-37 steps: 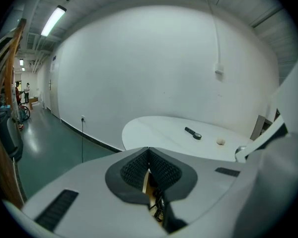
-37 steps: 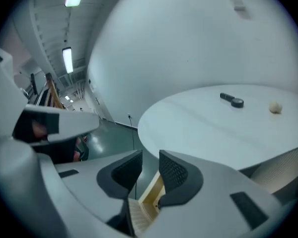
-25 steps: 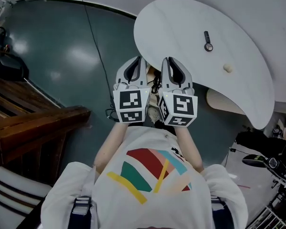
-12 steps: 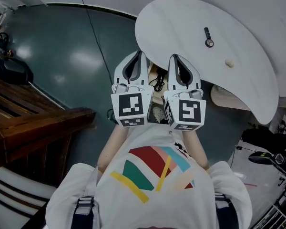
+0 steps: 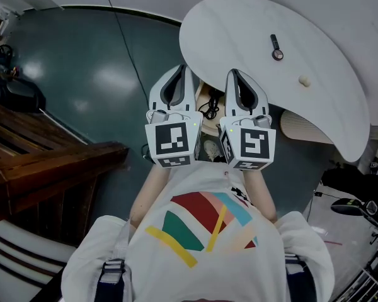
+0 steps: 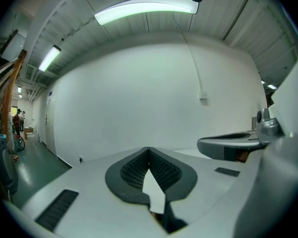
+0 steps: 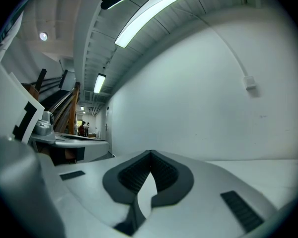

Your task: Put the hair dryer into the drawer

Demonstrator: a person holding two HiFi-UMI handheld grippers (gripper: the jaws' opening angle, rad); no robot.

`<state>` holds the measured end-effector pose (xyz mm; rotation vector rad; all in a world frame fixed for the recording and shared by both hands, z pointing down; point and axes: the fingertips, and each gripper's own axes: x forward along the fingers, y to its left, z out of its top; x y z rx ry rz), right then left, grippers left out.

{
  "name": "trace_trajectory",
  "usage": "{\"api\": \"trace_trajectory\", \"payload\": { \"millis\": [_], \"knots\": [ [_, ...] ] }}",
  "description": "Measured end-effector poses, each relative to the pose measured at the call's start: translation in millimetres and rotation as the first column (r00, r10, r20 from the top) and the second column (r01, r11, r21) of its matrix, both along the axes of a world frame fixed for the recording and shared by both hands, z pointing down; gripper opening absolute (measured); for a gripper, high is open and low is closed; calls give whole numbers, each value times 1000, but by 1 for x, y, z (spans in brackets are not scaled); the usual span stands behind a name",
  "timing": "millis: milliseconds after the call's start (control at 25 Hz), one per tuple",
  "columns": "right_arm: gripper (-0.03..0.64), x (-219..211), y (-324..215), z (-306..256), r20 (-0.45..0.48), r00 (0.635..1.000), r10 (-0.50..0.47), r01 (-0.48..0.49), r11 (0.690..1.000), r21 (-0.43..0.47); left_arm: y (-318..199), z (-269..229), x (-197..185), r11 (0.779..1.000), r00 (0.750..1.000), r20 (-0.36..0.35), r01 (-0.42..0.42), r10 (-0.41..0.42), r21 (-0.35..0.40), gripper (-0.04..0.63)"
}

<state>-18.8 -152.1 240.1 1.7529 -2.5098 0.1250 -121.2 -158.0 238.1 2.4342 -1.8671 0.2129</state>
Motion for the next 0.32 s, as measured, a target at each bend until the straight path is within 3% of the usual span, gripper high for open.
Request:
{"api": "trace_trajectory", "payload": {
  "millis": [320],
  "knots": [
    [11, 6, -2, 1, -2, 1000, 9, -9, 1000, -14, -2, -2, -1, 1000, 1000, -1, 0, 0, -8, 15]
  ]
}}
